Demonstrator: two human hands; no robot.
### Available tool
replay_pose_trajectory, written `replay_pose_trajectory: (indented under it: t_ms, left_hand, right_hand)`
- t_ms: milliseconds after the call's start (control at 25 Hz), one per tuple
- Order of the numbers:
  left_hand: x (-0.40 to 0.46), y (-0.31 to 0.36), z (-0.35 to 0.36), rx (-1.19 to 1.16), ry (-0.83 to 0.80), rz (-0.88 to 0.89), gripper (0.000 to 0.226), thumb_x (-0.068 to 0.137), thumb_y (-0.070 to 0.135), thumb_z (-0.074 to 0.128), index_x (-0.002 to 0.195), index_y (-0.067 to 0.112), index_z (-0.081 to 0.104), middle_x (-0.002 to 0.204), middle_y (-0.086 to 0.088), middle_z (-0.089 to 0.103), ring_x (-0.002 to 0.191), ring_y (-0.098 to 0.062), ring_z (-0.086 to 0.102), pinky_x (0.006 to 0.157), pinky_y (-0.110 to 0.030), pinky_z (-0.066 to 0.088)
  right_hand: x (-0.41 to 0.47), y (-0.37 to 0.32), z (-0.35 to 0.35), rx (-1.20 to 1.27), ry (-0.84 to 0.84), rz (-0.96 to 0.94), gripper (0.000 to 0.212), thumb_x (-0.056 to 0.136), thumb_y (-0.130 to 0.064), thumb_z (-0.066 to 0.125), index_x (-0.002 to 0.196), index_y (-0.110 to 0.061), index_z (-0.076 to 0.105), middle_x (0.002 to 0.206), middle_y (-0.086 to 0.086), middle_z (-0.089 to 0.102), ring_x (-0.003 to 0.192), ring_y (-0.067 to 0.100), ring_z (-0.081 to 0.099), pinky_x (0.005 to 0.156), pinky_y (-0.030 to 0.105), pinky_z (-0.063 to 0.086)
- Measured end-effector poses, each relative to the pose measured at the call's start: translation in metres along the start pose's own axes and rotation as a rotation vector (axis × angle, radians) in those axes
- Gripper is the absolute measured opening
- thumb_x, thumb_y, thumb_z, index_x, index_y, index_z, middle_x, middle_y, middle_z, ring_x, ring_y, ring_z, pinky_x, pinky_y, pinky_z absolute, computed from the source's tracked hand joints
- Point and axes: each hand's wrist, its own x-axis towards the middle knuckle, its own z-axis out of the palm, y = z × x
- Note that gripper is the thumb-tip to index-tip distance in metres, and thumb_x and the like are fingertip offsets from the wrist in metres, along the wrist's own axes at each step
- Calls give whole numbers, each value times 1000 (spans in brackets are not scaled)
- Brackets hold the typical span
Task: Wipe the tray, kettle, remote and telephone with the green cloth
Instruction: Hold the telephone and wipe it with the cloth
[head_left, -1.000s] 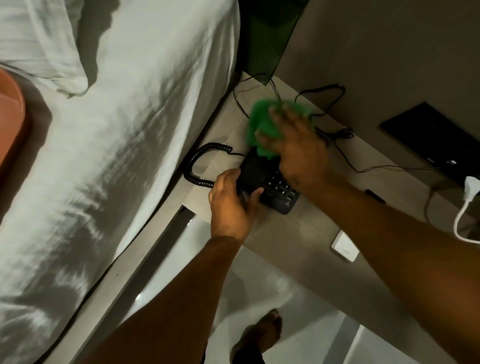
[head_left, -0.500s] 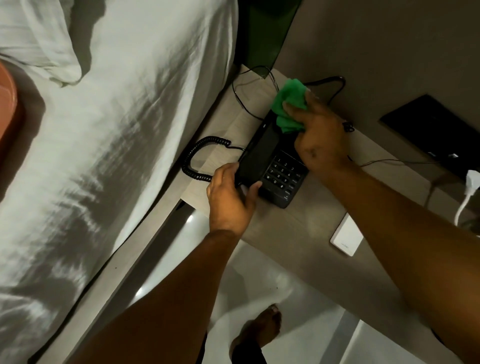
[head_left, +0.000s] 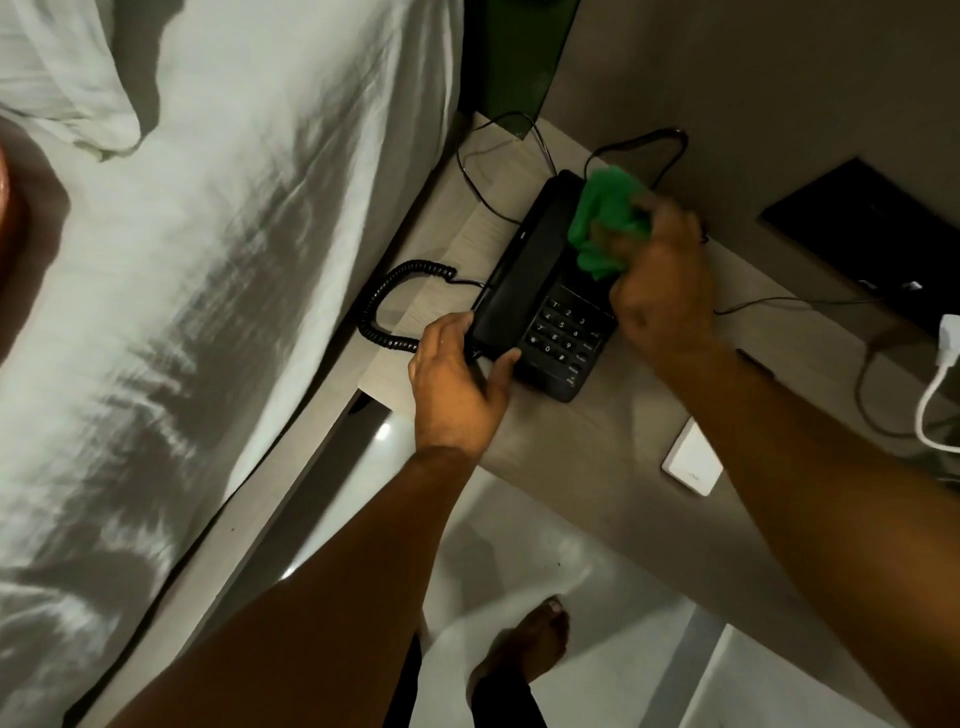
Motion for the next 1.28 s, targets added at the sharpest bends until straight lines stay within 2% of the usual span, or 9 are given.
replay_pose_trajectory:
  t_ms: [120,280,360,520,720,920,1040,1160,1280]
  left_hand:
    - [0,1,1,-1,-3,3,57,89,37,74,134,7,55,136,-9,55,125,-25,55,109,-50,48]
    - [-1,2,4,24,52,7,57,88,36,75,134,8,54,136,-9,55,126,-24,53,108,-49,49]
    - [-1,1,5,36,60,14,57,88,36,75,134,9,54,135,-8,56,125,-23,54,108,-49,49]
    - [-1,-1,6,23,42,5,59,88,38,74,134,9,52,136,-8,54,127,-25,53,110,-50,47]
    - [-1,-3,7,23,39,-14,62,88,39,73,137,11,50,139,-8,53,130,-27,51,112,-46,47]
    - [1,2,1,38,36,-12,64,87,38,76,139,10,52,141,-8,54,132,-26,51,115,-44,44]
    - [-10,15,-12,23,44,-41,68,89,34,75,146,12,46,149,-7,47,136,-16,45,116,-26,33]
    - [-33,30,-43,-353,52,-291,47,96,27,67,138,11,54,138,-9,58,130,-21,56,120,-40,40]
    - [-50,50,-105,-808,-76,-398,34,94,16,62,125,1,63,123,-25,71,117,-39,67,105,-48,53]
  right_hand:
    - [29,-5,-5,60,30,120,43,89,-22,62,130,-21,51,134,6,43,119,23,48,90,22,42]
    - [-16,-25,13,-246,-89,-260,56,82,5,59,127,-28,56,153,12,29,139,38,22,99,48,42]
    - [-23,-17,9,-324,-149,-248,59,82,5,58,131,-29,52,156,11,22,142,38,16,101,57,41]
    - [-14,0,-5,-428,-257,-41,63,86,2,52,138,-33,42,159,5,13,144,32,7,112,54,27]
    - [-66,2,-5,-598,-386,-333,65,87,-9,56,140,-38,34,160,4,9,145,31,3,115,54,19]
    - [-107,-2,-15,-155,-306,-20,49,87,-8,57,129,-32,54,153,5,32,139,29,28,107,49,38]
    - [-112,-20,-33,431,-163,327,53,79,10,59,112,-31,66,121,-5,61,113,16,58,96,32,50]
    - [-115,-58,-49,981,-126,657,52,75,15,56,102,-27,69,101,2,72,98,23,68,80,36,57]
    - [-115,-121,-42,1284,-370,565,39,78,8,58,111,-12,66,108,15,71,99,30,68,78,40,58]
